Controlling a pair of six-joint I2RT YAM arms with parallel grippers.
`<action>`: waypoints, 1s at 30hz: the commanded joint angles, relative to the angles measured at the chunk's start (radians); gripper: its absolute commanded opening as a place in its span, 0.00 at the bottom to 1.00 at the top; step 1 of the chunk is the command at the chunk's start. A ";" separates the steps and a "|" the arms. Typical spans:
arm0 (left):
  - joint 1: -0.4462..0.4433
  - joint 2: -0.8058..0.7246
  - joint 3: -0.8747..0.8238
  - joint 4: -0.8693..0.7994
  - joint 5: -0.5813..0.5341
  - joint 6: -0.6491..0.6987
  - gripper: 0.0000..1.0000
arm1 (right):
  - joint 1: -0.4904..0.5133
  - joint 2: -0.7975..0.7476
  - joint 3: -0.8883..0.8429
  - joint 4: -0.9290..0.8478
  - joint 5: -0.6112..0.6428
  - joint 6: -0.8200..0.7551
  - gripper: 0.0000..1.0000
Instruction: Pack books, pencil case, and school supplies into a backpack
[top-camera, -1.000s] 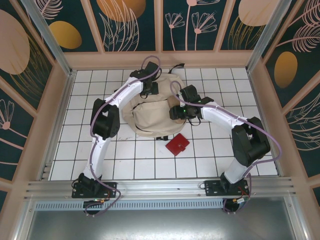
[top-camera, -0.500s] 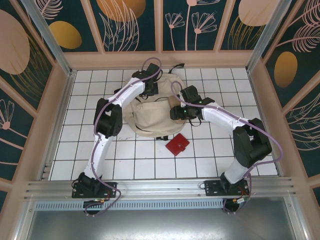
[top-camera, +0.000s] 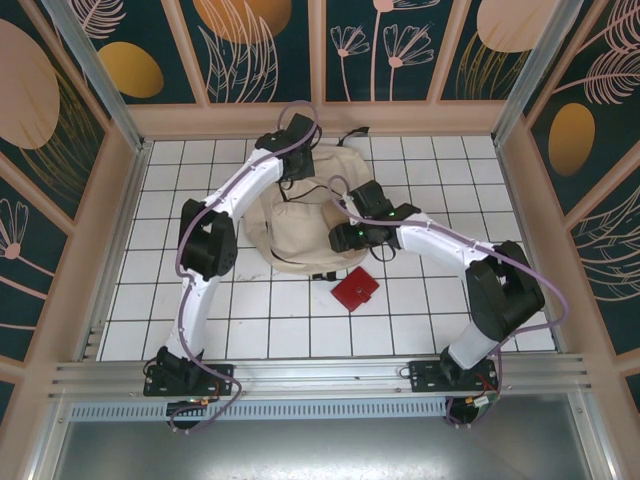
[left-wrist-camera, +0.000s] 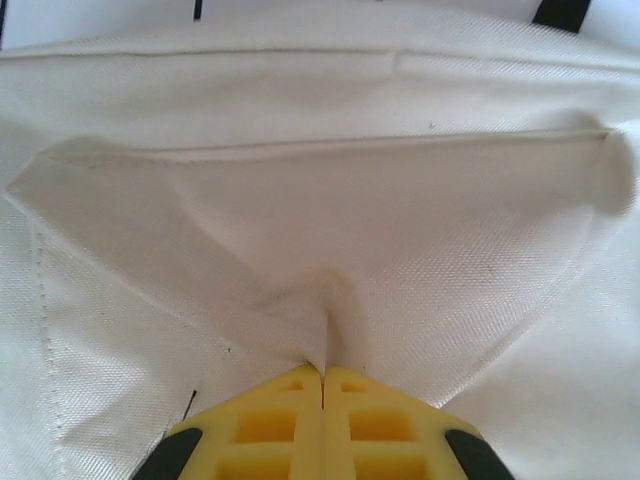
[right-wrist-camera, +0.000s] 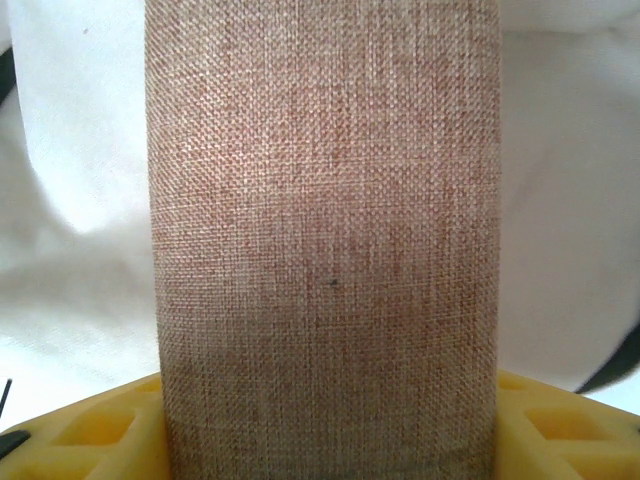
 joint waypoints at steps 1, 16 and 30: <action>0.000 -0.060 0.006 0.033 -0.006 -0.006 0.00 | -0.002 0.042 0.032 0.040 0.002 -0.027 0.48; 0.024 -0.109 -0.089 0.079 0.052 -0.028 0.00 | -0.066 0.334 0.346 0.088 -0.002 0.097 0.45; 0.096 -0.142 -0.229 0.219 0.256 -0.091 0.00 | -0.065 0.483 0.504 0.278 -0.024 0.525 0.66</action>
